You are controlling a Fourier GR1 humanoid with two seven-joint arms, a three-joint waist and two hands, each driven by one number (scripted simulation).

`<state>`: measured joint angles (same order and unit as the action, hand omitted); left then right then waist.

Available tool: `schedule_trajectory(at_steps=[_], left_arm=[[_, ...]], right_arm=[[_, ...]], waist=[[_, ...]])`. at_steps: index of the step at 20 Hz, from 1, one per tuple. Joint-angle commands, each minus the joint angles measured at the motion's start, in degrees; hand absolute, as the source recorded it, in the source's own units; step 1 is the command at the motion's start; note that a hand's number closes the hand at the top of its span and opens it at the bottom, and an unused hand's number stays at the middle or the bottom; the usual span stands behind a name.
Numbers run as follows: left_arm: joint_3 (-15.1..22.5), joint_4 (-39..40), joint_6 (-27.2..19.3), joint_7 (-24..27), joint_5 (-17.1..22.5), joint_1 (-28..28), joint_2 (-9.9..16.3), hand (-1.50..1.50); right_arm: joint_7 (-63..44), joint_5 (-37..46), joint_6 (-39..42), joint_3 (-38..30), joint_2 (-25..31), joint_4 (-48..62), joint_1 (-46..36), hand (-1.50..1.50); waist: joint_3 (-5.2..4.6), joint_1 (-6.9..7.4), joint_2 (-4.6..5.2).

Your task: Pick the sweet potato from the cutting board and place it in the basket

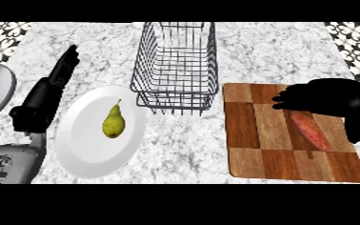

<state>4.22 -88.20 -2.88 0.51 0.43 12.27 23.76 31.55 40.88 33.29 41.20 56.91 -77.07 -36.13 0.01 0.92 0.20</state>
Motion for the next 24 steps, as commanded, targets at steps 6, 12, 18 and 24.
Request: schedule_trajectory(at_steps=[6, 12, 18, 24], left_arm=[[-1.8, 0.6, 1.2, -0.3, -1.8, 0.3, -1.2, 0.0], [-4.2, 6.7, 3.7, 5.4, -2.0, 1.8, -1.5, 0.0], [-5.6, 3.6, 4.4, 0.5, -2.6, 1.7, -1.5, 0.0], [-4.2, -1.8, 4.2, 0.1, -4.0, -2.2, -4.0, 0.0]], right_arm=[[6.7, 6.6, -1.5, -1.3, -6.6, 8.3, 1.5, -1.5], [11.3, 11.1, -6.8, -2.9, -9.9, 16.9, -0.2, -1.5], [12.8, 12.7, -8.7, -5.1, -9.9, 14.8, 5.7, -1.5], [14.2, 16.2, -8.4, -6.4, -11.8, 18.2, 6.1, -1.5]], waist=[[-0.02, -0.59, -0.12], [-0.03, -0.57, 0.04], [-0.02, -0.89, -0.14], [-0.02, -0.54, -0.19]])
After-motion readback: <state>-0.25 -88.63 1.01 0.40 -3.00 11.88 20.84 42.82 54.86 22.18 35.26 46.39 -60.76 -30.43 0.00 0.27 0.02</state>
